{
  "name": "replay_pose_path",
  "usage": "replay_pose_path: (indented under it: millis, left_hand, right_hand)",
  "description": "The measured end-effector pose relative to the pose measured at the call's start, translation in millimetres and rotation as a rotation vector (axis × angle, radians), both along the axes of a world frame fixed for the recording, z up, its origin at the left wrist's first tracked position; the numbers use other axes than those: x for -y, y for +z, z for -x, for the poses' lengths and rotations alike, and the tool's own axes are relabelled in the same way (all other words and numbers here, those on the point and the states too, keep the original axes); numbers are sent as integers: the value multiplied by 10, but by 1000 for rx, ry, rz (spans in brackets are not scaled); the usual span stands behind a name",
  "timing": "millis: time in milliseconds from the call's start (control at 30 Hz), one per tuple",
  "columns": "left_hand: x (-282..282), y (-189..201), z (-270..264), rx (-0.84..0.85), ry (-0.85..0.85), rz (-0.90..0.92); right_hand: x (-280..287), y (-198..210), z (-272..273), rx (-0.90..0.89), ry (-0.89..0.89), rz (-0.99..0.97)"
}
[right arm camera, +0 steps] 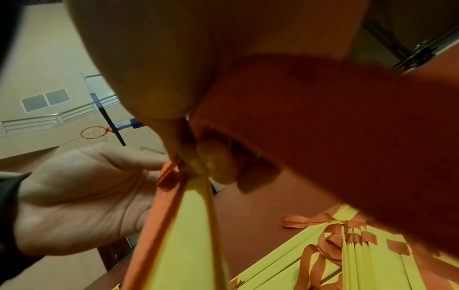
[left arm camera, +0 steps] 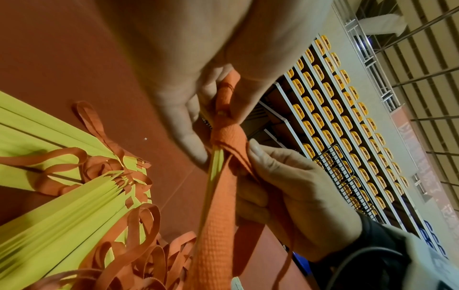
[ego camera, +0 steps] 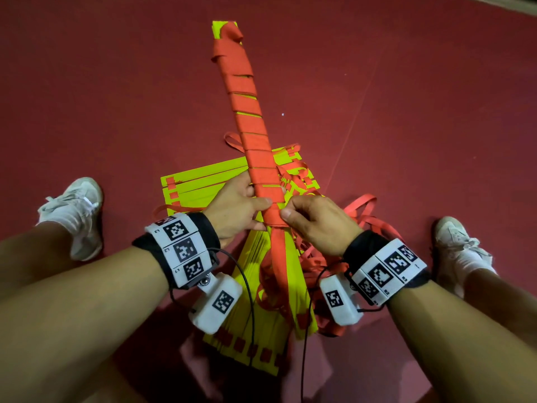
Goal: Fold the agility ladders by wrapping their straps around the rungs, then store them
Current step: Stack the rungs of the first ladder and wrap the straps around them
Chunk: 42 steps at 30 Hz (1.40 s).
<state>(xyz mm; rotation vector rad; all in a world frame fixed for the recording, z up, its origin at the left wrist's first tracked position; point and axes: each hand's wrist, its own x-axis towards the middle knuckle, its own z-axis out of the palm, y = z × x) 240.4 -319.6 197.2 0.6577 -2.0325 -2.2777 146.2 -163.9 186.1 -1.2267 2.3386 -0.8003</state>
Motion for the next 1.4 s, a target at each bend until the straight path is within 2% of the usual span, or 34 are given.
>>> replay_pose_path:
  millis: [267,533,867,967,1067,1133,1200,1267,1400]
  left_hand:
    - [18,6,4,-6,0,0]
    - [24,37,-1,-26,23,-73]
    - [24,-40,23,-60,38,-98]
    - [26,-34,8,-64,20,-125]
    - [31,-57,12,-75,63,-139]
    - [29,-85,20,-61,107,-58]
    - [37,-141,24,-13,113,137]
    - [40,-188,11,40,99,256]
    - [15,-191,-16,86,35,223]
  right_hand:
    - [-21,-17,17,-73,-69,140]
    - [-16,-54,38,-58,-98,120]
    - [-31,-89,67,63,-87,119]
    - [-36,-84,61,117,-33,106]
    - [-36,-84,44,172,-2,181]
    - [-37,-111,42,168,-48,241]
    - [-31,-143,37,146,-103,272]
    - [-21,-163,18,133,-134,286]
    - [1,-178,-36,131,-118,287]
